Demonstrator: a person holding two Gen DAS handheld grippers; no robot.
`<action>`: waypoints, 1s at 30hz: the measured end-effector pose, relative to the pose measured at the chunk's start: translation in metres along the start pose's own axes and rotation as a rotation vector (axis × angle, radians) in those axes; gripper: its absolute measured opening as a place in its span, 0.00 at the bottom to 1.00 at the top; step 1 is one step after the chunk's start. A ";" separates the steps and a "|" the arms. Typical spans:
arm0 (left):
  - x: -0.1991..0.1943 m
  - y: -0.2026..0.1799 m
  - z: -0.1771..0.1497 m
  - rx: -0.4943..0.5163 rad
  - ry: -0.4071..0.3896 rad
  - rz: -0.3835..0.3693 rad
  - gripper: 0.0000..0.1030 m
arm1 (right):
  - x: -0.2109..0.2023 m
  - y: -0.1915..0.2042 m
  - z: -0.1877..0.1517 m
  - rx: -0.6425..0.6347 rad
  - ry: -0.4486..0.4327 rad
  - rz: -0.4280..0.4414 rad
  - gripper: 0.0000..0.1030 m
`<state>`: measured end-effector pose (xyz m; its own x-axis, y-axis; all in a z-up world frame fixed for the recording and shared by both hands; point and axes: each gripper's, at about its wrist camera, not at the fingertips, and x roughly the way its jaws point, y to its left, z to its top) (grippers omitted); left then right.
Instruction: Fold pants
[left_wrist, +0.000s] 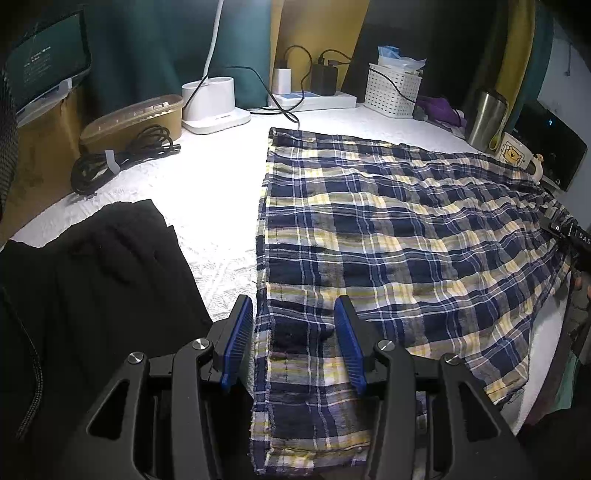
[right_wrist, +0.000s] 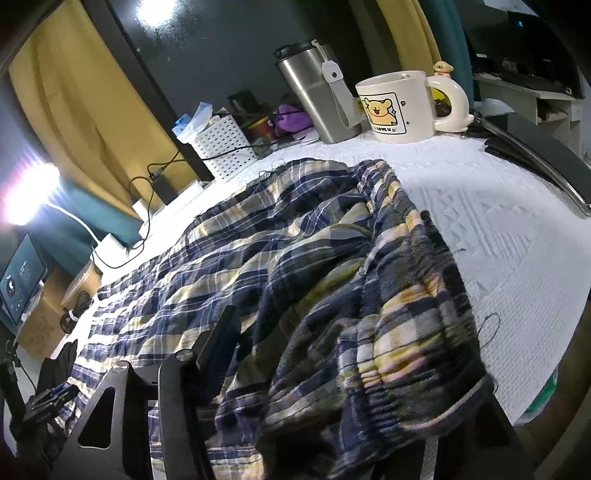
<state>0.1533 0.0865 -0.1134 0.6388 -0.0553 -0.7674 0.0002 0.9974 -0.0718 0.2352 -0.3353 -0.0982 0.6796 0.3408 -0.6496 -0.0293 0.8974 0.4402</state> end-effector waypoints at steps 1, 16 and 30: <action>0.000 0.000 0.000 0.002 -0.001 0.002 0.44 | 0.000 0.000 0.000 0.000 -0.001 0.001 0.59; -0.003 -0.004 0.011 0.022 -0.018 0.030 0.44 | -0.002 -0.024 0.008 -0.007 -0.025 0.015 0.12; 0.027 -0.013 0.032 0.028 0.016 -0.064 0.44 | -0.021 -0.060 0.035 -0.023 -0.078 -0.084 0.12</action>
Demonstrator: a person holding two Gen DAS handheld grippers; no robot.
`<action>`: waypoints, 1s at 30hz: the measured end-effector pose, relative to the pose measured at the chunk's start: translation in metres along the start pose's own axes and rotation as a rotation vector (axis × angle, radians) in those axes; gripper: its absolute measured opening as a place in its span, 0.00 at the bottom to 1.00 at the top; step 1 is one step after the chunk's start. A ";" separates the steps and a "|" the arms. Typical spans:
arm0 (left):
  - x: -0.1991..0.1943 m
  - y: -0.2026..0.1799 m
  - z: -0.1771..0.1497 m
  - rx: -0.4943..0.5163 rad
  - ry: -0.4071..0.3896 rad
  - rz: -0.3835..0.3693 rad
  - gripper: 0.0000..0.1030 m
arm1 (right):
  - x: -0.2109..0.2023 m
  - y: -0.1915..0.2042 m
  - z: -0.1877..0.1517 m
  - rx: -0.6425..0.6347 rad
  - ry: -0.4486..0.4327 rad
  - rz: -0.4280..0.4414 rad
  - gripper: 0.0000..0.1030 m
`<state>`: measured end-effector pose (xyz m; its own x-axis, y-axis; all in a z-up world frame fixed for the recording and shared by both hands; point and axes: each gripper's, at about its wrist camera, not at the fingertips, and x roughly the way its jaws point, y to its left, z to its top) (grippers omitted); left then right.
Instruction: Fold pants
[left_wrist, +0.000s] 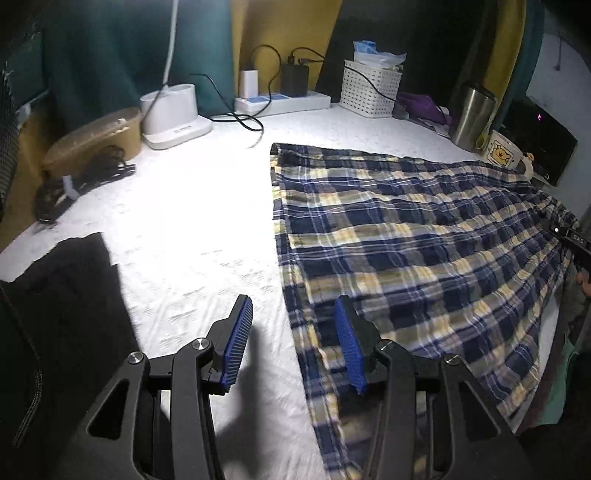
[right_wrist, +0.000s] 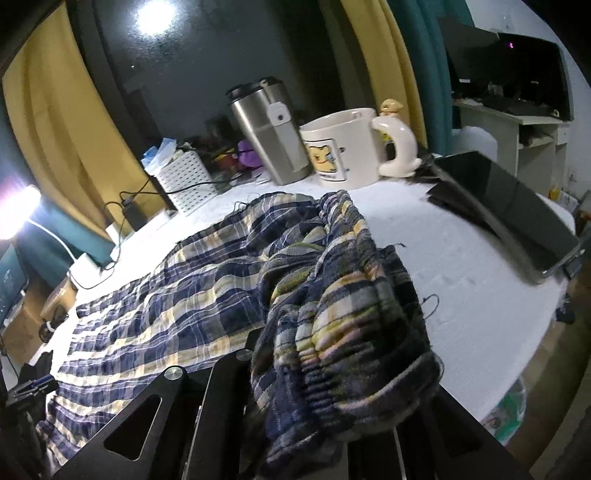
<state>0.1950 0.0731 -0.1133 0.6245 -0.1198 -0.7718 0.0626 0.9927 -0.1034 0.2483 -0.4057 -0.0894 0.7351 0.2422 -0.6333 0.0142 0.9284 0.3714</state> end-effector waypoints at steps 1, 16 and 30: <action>0.003 -0.001 0.002 -0.003 0.000 -0.010 0.44 | 0.001 -0.003 0.000 0.004 0.006 0.004 0.12; 0.013 -0.016 0.012 0.072 -0.017 -0.034 0.02 | 0.011 -0.006 -0.005 0.028 0.050 0.007 0.16; -0.009 0.008 0.005 0.010 -0.046 -0.017 0.02 | -0.026 0.030 0.012 -0.060 -0.051 0.017 0.16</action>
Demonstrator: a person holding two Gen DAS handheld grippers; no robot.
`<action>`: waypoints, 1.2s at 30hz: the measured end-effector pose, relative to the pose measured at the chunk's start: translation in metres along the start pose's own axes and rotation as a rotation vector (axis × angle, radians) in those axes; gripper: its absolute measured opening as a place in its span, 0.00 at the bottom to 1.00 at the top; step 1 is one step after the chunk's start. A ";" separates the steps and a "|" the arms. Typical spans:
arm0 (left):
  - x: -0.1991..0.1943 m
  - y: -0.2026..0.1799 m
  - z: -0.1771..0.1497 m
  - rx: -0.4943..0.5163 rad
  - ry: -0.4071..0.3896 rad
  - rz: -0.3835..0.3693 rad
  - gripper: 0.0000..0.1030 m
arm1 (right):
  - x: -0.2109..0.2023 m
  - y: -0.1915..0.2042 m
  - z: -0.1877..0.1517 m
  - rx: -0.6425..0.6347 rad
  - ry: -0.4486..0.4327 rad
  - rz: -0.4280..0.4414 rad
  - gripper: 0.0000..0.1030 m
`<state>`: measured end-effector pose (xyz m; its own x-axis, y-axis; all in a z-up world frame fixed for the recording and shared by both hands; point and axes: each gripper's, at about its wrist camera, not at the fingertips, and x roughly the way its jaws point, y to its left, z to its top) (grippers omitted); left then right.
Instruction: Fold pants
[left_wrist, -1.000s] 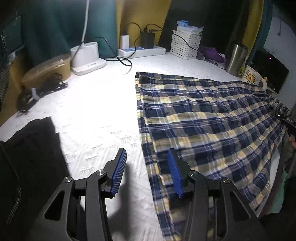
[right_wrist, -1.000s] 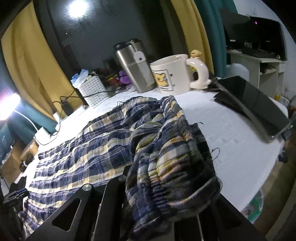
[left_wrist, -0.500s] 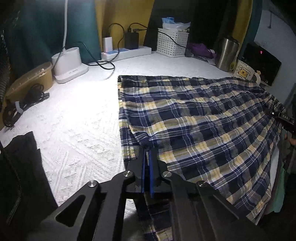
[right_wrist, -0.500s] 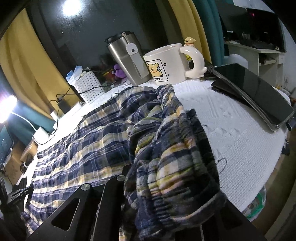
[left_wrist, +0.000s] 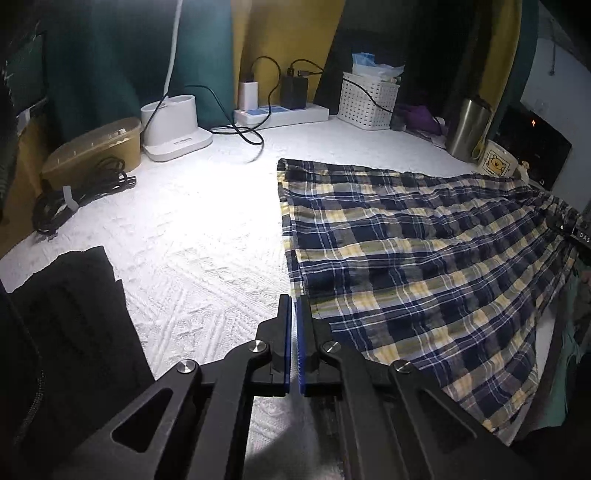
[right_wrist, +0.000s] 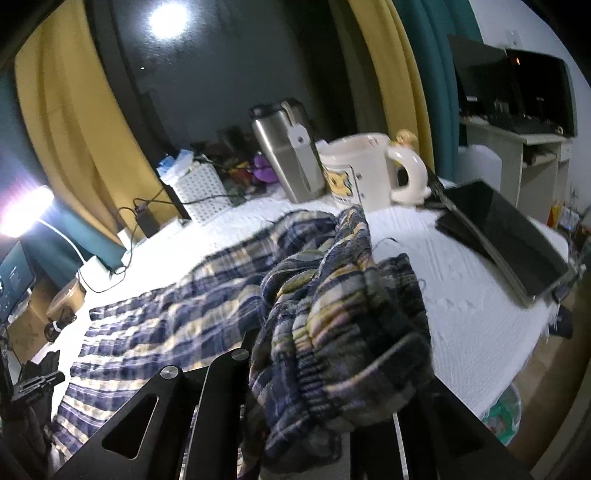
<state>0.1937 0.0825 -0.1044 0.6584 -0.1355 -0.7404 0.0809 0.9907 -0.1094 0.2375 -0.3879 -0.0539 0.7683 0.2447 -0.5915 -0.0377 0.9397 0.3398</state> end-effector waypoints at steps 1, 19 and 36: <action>-0.001 0.000 0.000 0.005 -0.004 0.004 0.02 | -0.003 0.005 0.002 -0.010 -0.008 0.003 0.16; -0.037 0.021 -0.011 0.001 -0.122 0.031 0.37 | -0.035 0.086 0.019 -0.151 -0.073 0.060 0.16; -0.057 0.046 -0.012 -0.032 -0.180 0.032 0.37 | -0.027 0.163 0.022 -0.281 -0.069 0.145 0.16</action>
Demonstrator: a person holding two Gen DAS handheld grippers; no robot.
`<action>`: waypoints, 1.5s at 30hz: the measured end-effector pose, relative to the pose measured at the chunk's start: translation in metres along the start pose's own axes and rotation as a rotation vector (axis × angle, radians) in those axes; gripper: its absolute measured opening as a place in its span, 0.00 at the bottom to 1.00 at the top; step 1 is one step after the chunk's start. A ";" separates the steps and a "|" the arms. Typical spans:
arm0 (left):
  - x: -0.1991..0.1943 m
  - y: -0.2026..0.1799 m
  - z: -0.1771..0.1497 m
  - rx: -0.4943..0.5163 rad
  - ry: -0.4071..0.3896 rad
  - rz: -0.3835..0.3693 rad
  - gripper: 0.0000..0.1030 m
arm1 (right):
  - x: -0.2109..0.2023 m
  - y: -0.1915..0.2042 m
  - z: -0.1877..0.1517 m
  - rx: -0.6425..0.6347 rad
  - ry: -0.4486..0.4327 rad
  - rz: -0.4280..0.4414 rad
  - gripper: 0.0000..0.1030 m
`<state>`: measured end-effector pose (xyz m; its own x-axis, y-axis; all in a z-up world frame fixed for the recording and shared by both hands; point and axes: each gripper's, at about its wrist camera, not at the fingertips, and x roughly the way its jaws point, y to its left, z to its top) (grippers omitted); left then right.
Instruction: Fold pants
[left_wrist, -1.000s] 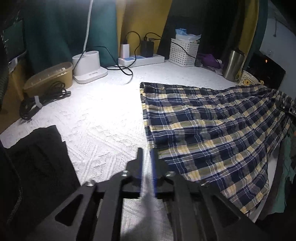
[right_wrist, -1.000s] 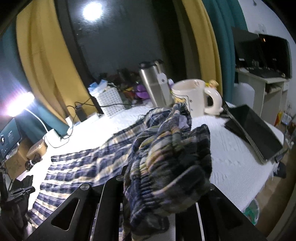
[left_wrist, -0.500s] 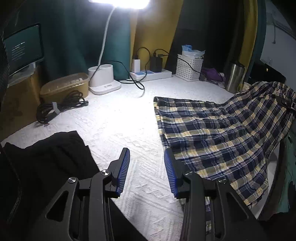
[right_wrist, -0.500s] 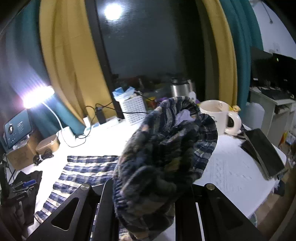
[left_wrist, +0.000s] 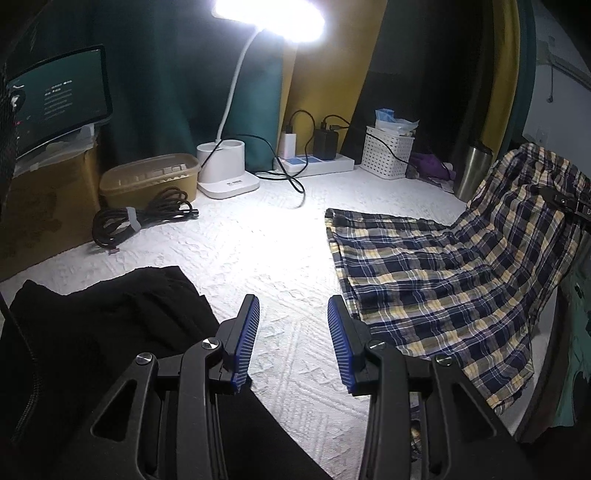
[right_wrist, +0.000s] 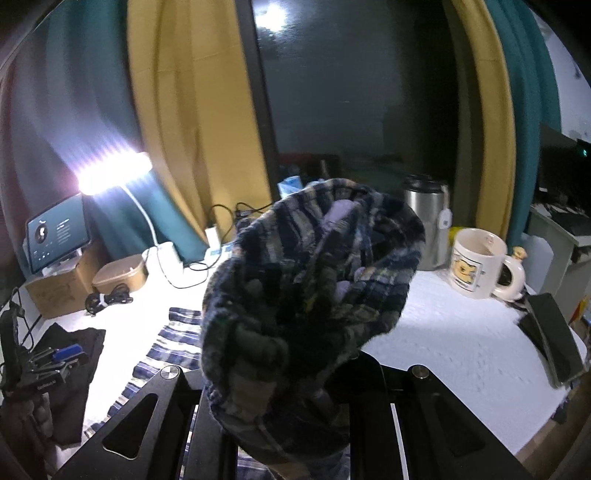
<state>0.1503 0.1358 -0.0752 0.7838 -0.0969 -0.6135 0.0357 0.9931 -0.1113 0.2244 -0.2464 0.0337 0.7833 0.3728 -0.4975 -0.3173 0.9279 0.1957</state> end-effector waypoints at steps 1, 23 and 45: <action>-0.001 0.001 0.000 -0.001 -0.004 -0.001 0.37 | 0.003 0.004 0.001 -0.005 0.002 0.007 0.16; -0.010 0.028 -0.007 -0.063 -0.029 -0.017 0.37 | 0.089 0.112 -0.029 -0.106 0.194 0.221 0.15; -0.017 0.025 -0.002 -0.050 -0.021 0.012 0.37 | 0.108 0.169 -0.058 -0.230 0.322 0.349 0.79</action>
<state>0.1364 0.1622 -0.0692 0.7968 -0.0827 -0.5985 -0.0046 0.9897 -0.1429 0.2241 -0.0496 -0.0354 0.4180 0.6056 -0.6771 -0.6675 0.7103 0.2232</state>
